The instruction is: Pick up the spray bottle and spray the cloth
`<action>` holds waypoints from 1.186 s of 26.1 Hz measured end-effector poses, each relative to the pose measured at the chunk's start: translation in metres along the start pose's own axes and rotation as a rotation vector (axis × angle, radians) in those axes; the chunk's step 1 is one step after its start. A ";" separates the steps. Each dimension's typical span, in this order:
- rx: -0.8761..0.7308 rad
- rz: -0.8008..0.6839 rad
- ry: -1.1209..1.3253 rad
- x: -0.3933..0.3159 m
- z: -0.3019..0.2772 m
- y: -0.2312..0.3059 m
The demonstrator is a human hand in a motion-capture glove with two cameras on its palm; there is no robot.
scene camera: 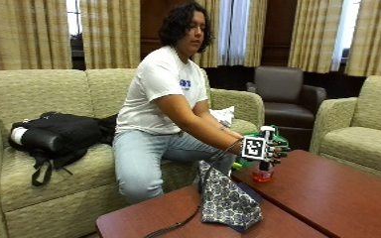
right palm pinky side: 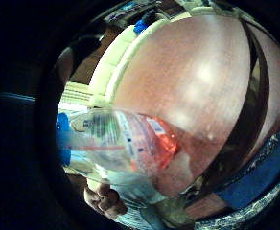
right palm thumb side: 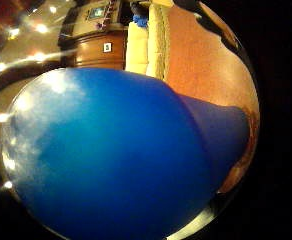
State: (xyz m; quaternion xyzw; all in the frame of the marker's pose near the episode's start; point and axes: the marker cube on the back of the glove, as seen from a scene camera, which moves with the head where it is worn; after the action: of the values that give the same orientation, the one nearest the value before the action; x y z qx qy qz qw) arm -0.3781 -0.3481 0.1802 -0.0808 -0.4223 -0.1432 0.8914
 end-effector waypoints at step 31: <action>-0.247 -0.166 0.938 -0.004 -0.174 0.146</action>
State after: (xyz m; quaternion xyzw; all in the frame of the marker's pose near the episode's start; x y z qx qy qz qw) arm -0.2061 -0.2558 0.0645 -0.0785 0.0394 -0.2838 0.9548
